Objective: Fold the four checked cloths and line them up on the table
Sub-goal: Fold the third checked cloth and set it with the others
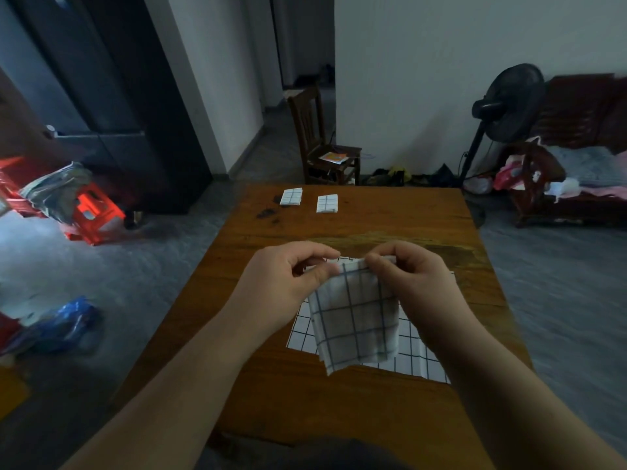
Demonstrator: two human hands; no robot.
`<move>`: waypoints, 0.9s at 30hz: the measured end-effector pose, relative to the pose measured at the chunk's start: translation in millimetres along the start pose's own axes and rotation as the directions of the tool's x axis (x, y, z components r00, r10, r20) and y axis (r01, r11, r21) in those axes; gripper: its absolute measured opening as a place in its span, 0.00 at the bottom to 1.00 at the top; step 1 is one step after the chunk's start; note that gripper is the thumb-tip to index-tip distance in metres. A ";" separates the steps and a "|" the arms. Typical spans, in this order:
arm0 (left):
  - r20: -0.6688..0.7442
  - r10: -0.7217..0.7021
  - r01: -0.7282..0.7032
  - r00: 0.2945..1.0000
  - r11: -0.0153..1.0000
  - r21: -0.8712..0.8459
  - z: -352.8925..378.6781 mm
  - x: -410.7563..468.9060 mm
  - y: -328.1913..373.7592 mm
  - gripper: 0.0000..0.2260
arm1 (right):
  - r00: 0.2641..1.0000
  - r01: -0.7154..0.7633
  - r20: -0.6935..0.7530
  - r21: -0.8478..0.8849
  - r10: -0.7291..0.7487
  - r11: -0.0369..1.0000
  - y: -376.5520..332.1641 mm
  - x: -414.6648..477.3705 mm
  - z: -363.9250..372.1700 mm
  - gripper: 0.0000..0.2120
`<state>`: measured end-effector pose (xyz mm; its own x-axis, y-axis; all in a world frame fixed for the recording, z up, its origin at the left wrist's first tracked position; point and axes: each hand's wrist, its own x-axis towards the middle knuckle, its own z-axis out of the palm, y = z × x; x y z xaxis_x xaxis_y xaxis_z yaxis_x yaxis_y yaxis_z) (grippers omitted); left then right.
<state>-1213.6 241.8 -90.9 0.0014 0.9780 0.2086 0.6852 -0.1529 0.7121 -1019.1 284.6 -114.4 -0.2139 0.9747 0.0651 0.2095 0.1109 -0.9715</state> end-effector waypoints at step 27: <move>-0.034 -0.016 0.018 0.999 0.998 0.064 5.1 37.6 9.4 0.02 | 0.995 0.085 0.073 -0.232 -0.069 0.969 6.9 11.8 6.2 0.08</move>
<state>-1203.4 277.9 -79.7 -0.0345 0.9749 0.2198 0.7301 -0.1256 0.6717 -1026.2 295.6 -121.7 -0.2974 0.9478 0.1153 0.4059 0.2349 -0.8832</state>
